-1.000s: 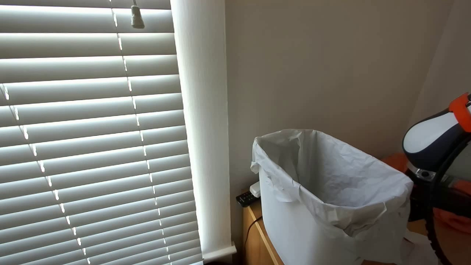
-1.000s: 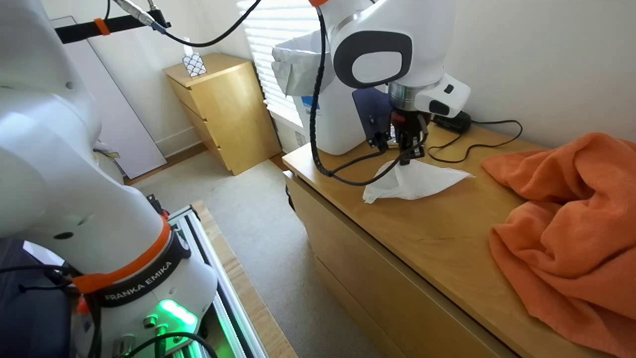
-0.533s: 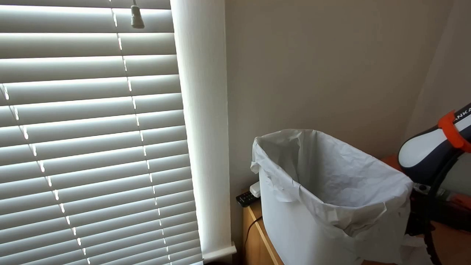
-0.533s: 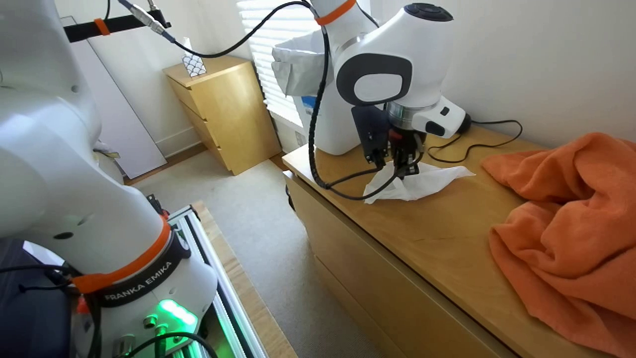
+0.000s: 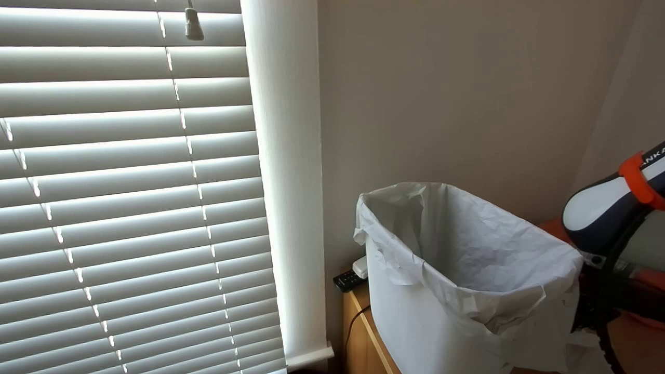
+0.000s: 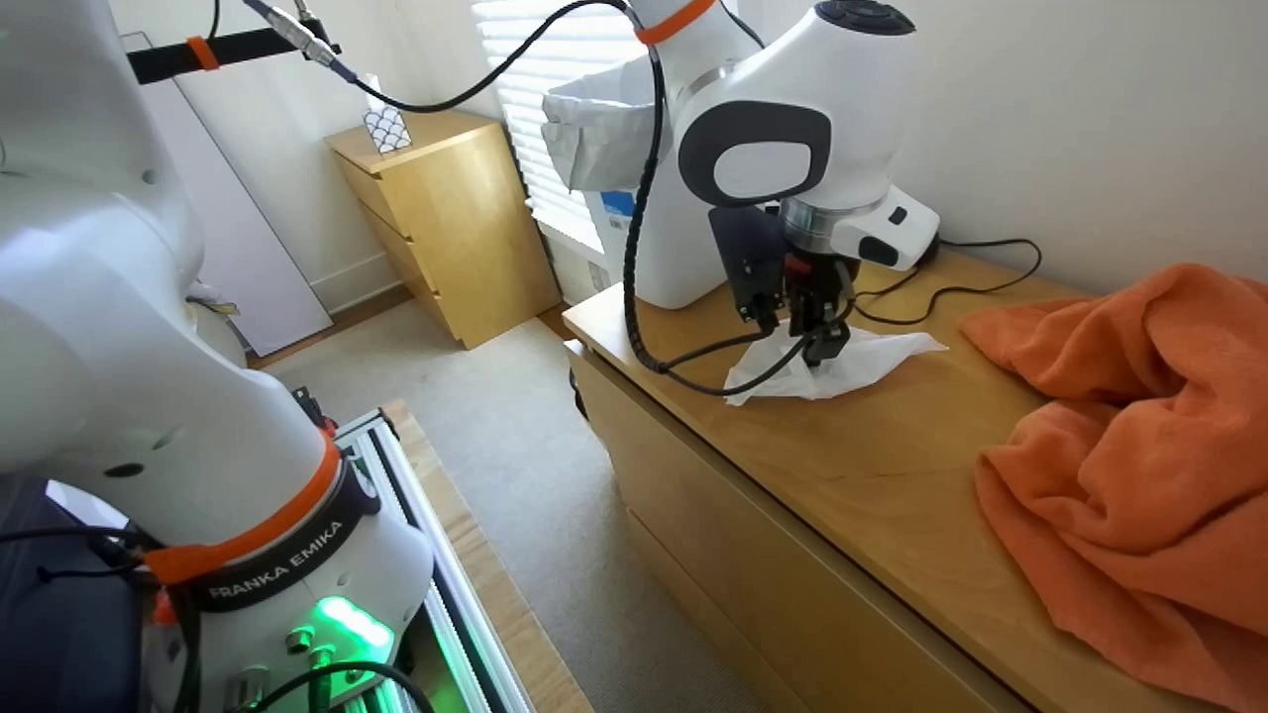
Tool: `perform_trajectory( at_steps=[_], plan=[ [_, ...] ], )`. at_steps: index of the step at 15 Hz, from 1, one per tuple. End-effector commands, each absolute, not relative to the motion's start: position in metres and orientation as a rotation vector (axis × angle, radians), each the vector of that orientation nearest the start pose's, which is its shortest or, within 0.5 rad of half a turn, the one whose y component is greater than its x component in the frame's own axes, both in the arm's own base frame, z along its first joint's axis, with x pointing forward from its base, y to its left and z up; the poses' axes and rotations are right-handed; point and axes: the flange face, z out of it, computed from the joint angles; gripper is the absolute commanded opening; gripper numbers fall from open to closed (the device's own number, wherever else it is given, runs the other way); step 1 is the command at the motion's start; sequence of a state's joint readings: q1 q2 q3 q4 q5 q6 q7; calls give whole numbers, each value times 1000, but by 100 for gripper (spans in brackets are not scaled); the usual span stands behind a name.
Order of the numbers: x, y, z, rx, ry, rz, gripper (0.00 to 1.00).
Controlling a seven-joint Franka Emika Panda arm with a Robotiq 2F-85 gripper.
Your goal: Pick up the red dice and put it on the white serviette, fold the white serviette diagonally in half
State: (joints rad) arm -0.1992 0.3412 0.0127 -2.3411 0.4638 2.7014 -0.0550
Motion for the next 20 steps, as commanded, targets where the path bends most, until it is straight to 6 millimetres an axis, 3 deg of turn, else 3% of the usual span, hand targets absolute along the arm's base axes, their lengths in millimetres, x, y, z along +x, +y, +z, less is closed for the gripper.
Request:
perform_trajectory(
  at_steps=[1,4,10,18,19,20],
  plan=[
    [503,-114,206,-2783,779,-90,81],
    [504,-118,222,-2758,789,-132,100],
    [505,-125,247,-2727,815,-207,100],
    [502,-130,243,-2756,830,-182,100],
    [501,-130,241,-2763,820,-173,75],
    [500,-130,238,-2775,812,-157,75]
  ],
)
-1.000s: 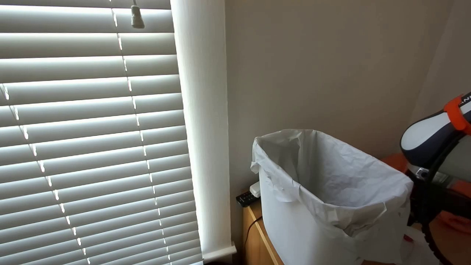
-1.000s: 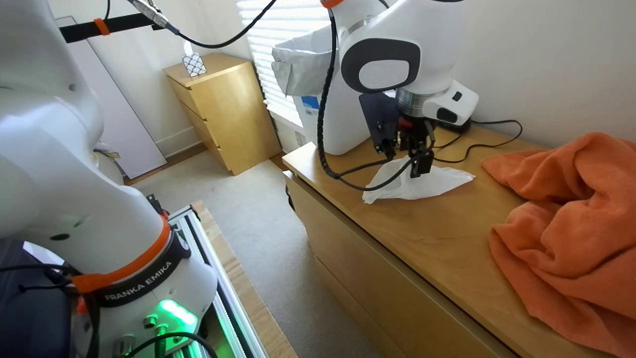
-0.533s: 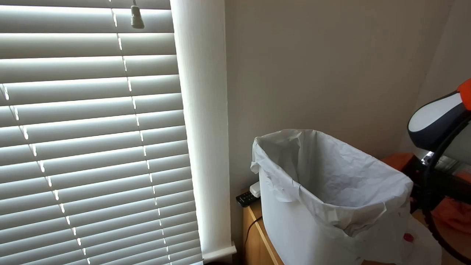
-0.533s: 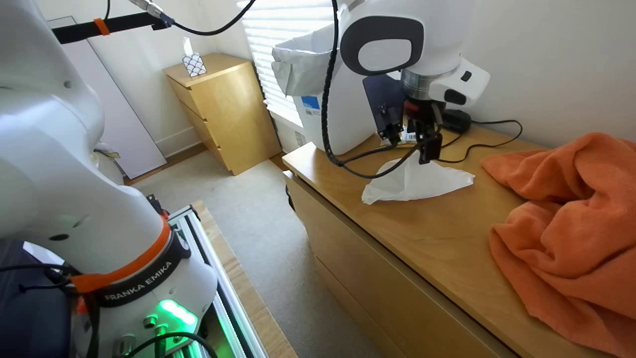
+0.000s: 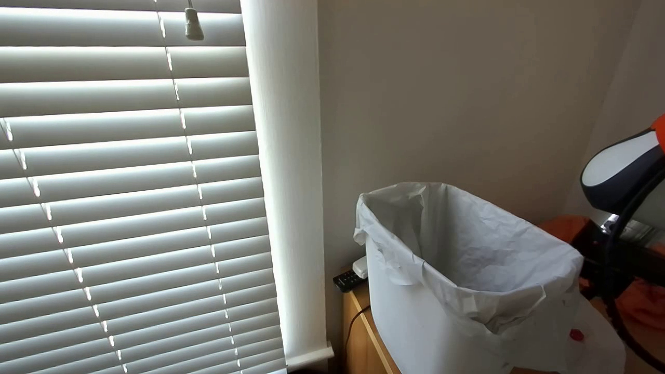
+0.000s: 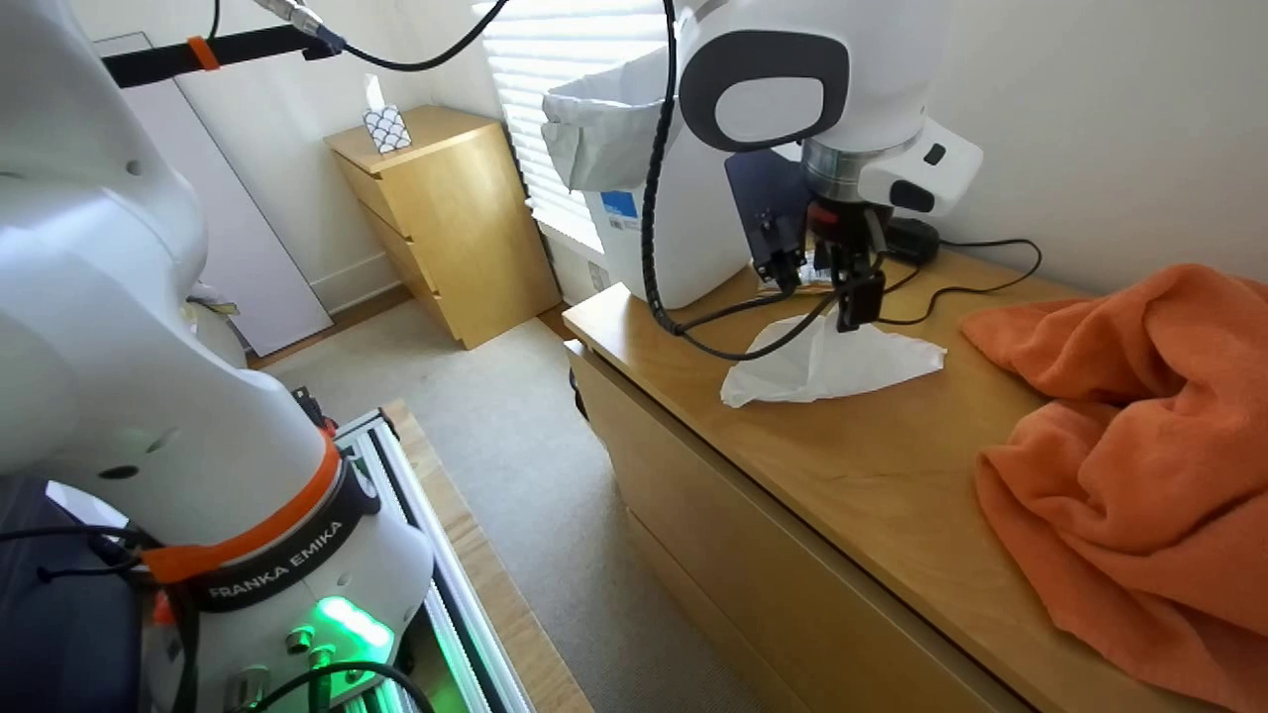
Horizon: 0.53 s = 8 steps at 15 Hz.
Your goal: Pick up the red dice and put it on the white serviette, fold the white serviette diagonally in half
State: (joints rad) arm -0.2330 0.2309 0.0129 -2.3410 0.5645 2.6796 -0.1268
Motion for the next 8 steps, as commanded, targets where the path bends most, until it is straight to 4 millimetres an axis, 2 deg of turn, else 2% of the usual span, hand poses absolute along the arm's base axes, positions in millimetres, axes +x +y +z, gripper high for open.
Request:
perform_trajectory(
  at_steps=[1,4,8],
  plan=[
    [498,-130,236,-2781,808,-144,66],
    [495,-131,239,-2805,786,-136,42],
    [489,-144,249,-2828,787,-137,11]
  ],
)
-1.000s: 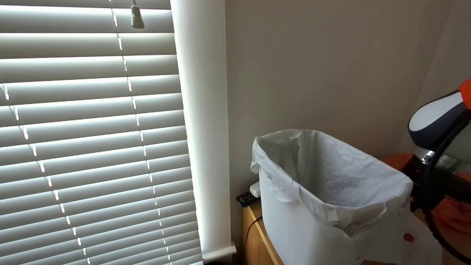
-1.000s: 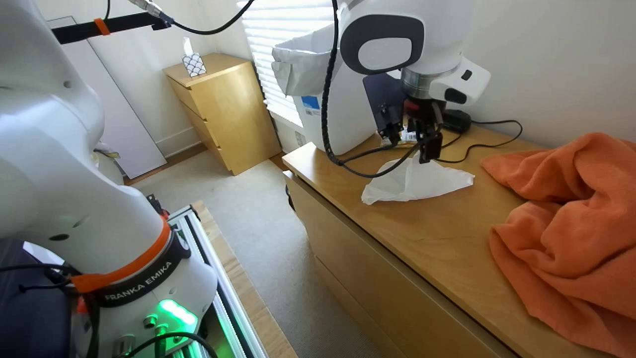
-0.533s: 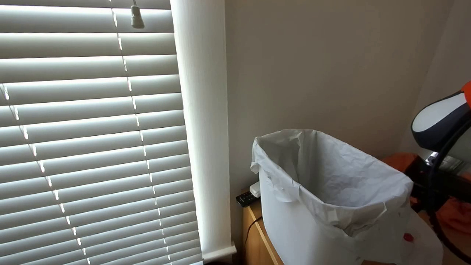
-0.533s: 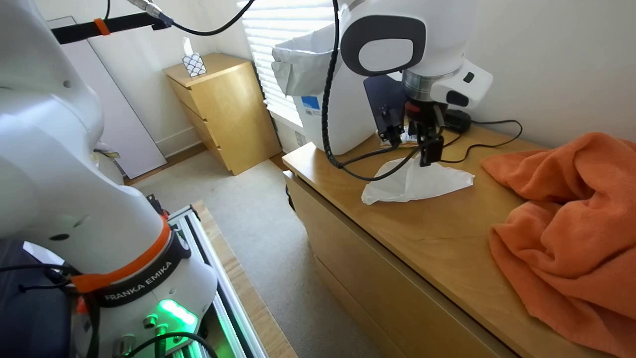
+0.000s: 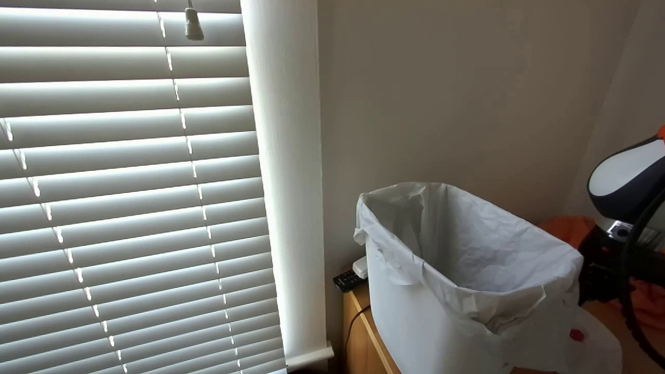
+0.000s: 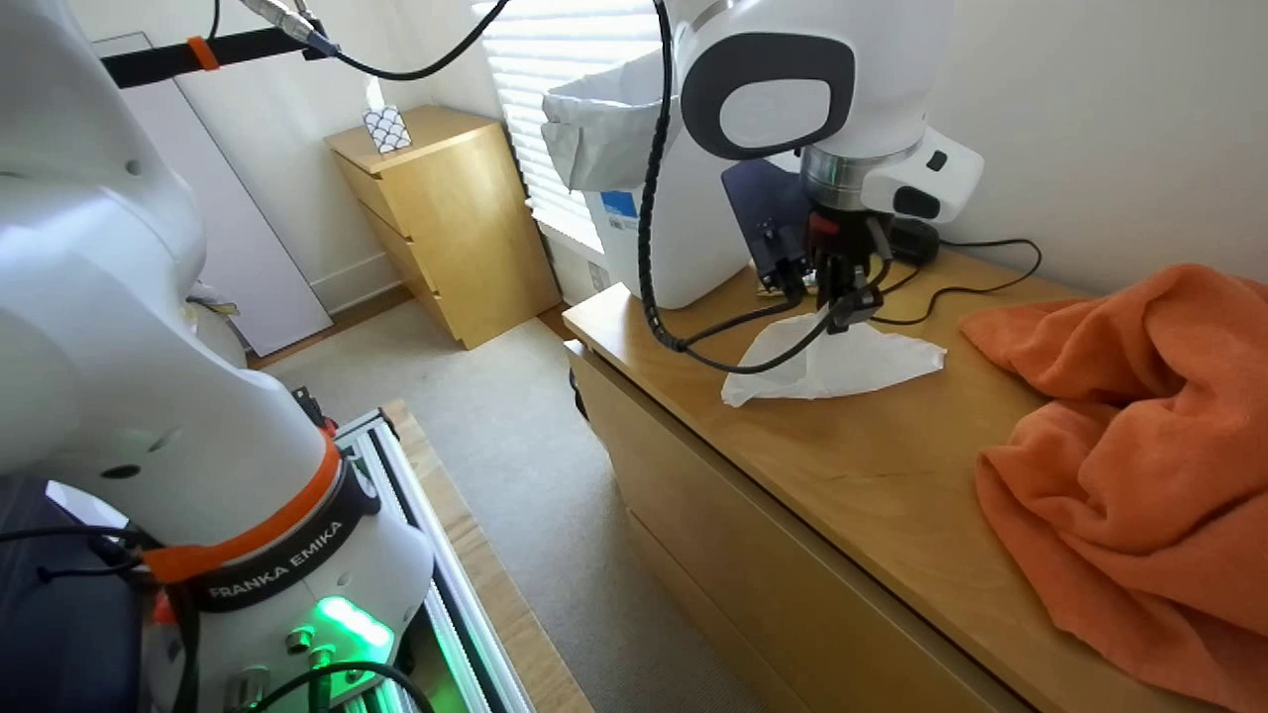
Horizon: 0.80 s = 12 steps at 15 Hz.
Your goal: Pick up the red dice and put it on the white serviette, fold the white serviette diagonally in half
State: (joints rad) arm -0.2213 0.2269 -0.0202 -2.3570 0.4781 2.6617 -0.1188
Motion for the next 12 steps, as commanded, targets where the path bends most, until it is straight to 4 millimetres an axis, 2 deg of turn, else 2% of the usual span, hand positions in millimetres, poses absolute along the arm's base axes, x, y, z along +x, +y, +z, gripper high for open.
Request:
perform_trajectory(
  at_steps=[1,3,7,10,12],
  plan=[
    [489,-148,251,-2830,792,-133,4],
    [488,-152,251,-2845,805,-122,0],
    [486,-158,254,-2859,817,-104,0],
    [484,-167,266,-2872,846,-138,0],
    [481,-178,282,-2898,858,-198,0]
  ],
)
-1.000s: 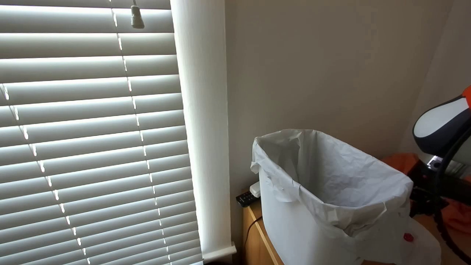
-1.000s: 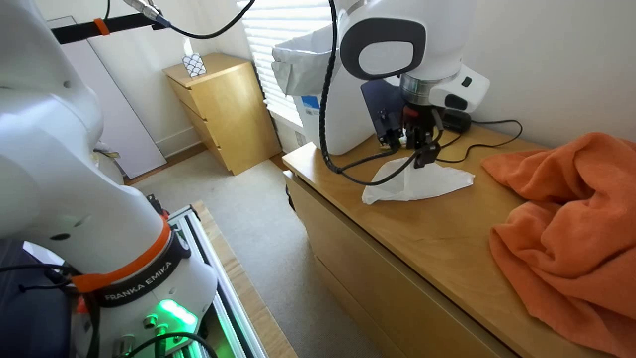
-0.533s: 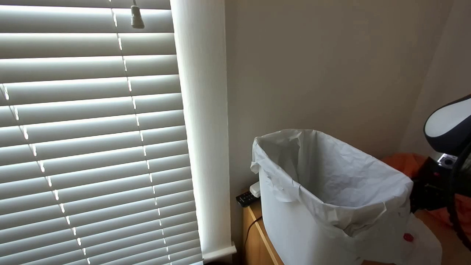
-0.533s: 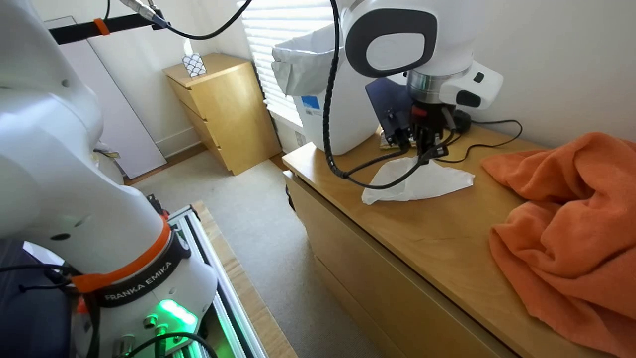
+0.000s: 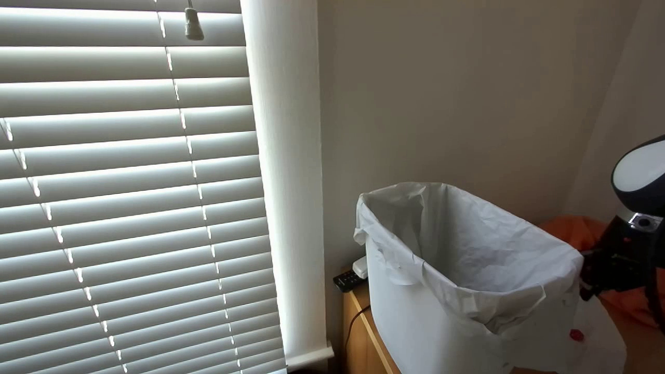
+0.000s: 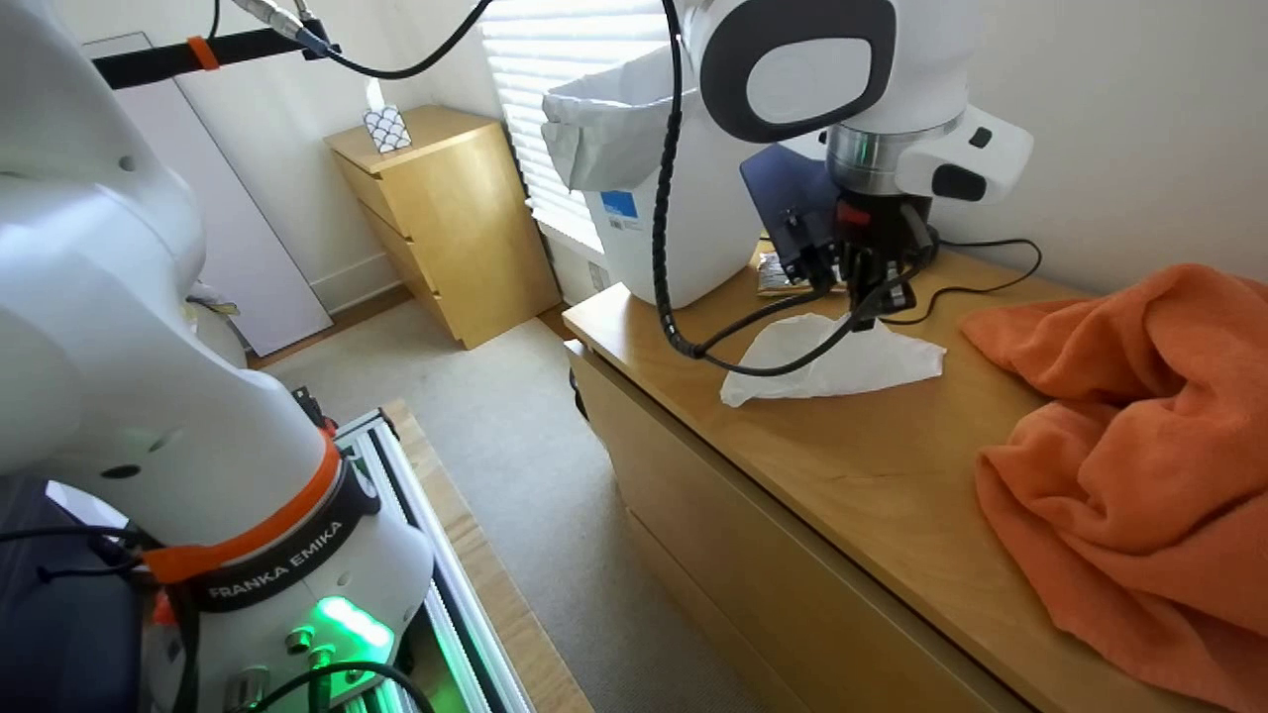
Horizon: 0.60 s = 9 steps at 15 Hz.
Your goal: Pick up the red dice and put it on the white serviette, fold the white serviette diagonally in half
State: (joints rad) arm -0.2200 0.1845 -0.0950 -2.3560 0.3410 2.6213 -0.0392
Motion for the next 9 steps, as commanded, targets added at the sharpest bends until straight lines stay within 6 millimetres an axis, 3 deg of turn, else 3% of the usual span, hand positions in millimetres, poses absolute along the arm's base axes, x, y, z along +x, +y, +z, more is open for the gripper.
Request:
perform_trajectory(
  at_steps=[1,6,9],
  plan=[
    [480,-183,291,-2908,866,-221,0],
    [479,-194,323,-2942,856,-299,0],
    [487,-182,322,-2933,811,-293,0]
  ],
)
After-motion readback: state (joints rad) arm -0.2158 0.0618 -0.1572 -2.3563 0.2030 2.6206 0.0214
